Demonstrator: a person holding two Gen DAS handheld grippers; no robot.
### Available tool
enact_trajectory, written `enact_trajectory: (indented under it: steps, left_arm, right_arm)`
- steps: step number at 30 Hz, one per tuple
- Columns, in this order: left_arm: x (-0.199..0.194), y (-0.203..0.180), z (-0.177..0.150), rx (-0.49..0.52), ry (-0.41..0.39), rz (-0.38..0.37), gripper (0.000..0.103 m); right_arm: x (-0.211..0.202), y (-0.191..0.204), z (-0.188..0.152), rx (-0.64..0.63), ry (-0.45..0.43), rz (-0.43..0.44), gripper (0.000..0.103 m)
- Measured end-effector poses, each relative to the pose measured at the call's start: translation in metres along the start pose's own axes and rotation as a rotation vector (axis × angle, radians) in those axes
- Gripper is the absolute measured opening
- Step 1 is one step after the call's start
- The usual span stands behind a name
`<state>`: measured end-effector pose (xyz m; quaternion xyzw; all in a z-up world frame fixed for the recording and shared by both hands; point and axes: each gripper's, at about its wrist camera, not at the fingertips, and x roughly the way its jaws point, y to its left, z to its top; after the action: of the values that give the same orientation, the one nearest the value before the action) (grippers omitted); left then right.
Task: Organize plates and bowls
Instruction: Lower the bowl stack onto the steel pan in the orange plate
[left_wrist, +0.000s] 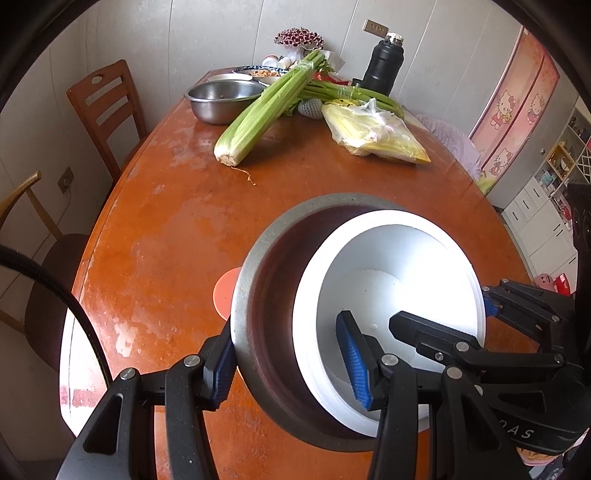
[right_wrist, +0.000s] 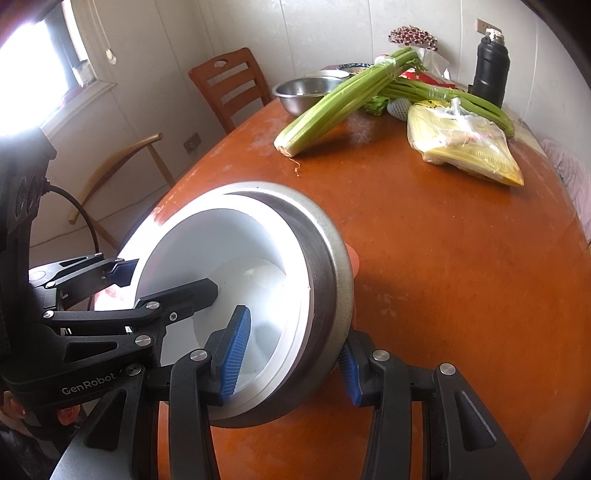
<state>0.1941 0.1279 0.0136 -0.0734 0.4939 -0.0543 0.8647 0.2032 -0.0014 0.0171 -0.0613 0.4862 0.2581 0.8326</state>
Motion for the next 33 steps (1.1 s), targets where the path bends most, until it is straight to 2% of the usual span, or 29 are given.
enact_trajectory:
  steps: [21, 33]
  left_arm:
    - [0.013, 0.002, -0.002, -0.002, 0.016, 0.019, 0.05]
    - [0.019, 0.003, -0.005, 0.003, 0.025, 0.028, 0.05]
  right_arm:
    - [0.012, 0.0, -0.002, 0.0, 0.026, -0.019, 0.047]
    - [0.019, 0.001, -0.002, -0.022, 0.031, -0.064, 0.047]
